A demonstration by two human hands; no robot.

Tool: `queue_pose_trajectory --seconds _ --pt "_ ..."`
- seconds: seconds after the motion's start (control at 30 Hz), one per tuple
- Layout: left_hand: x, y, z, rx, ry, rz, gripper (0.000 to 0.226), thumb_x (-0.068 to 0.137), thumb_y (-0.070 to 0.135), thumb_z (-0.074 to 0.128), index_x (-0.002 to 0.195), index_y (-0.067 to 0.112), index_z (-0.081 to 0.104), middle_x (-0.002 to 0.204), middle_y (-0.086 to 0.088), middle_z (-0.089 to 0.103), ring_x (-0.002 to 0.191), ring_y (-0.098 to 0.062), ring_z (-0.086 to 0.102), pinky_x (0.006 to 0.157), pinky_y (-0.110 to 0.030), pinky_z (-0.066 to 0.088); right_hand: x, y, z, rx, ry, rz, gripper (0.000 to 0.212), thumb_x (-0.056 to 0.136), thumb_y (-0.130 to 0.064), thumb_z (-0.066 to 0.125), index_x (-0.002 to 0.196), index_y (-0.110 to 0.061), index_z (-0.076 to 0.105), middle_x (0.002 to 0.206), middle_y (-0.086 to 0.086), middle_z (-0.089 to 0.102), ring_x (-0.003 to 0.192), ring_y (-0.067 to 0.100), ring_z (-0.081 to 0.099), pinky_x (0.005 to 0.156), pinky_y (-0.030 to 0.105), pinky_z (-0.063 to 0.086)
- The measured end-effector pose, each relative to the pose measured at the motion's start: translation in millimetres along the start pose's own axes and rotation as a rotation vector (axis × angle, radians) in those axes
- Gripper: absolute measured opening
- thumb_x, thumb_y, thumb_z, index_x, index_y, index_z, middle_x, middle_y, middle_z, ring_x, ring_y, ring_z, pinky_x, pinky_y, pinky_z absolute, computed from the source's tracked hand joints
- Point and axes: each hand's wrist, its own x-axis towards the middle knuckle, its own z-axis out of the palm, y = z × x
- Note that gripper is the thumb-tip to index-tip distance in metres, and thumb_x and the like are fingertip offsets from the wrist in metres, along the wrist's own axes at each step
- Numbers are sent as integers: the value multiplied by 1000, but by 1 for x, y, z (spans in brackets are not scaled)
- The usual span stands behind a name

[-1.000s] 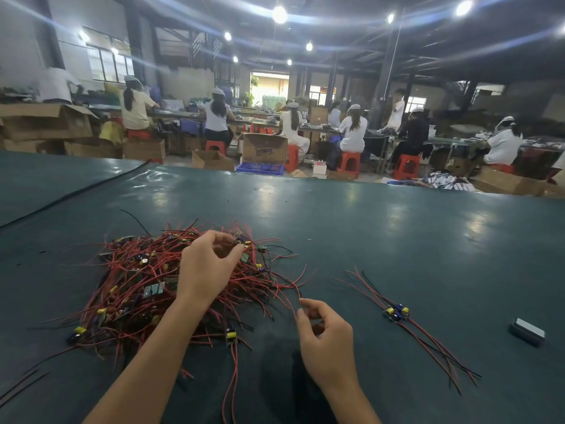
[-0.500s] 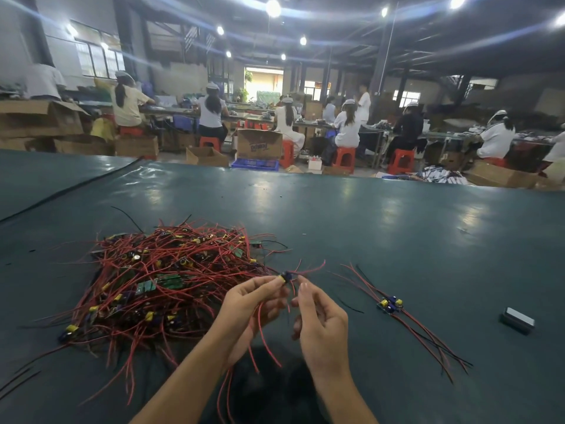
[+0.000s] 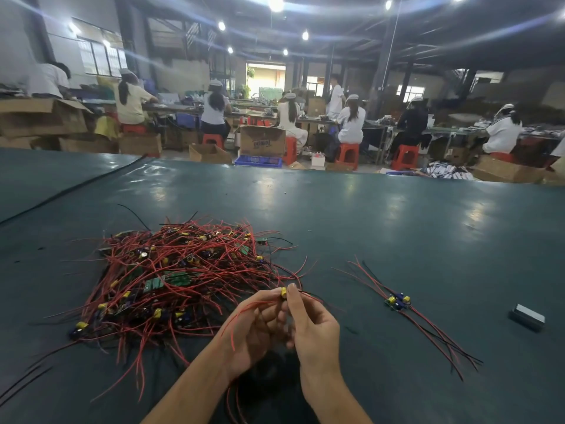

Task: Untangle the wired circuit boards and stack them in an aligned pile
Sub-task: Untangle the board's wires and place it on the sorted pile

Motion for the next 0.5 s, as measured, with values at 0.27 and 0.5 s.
queue_pose_trajectory --seconds 0.27,0.5 --pt "9 -15 -4 -71 87 86 23 81 4 51 87 0 72 63 -7 62 44 -14 55 45 -23 49 0 -3 4 93 51 -4 25 80 -38 73 69 -16 79 64 8 69 54 14 61 45 20 47" --pt "16 -34 -3 411 89 438 23 76 33 72 92 17 75 87 -14 73 78 -26 70 71 -33 56 1 -3 5 83 118 -78 28 85 -31 68 80 -6 78 80 16 74 81 32 71 79 44 59"
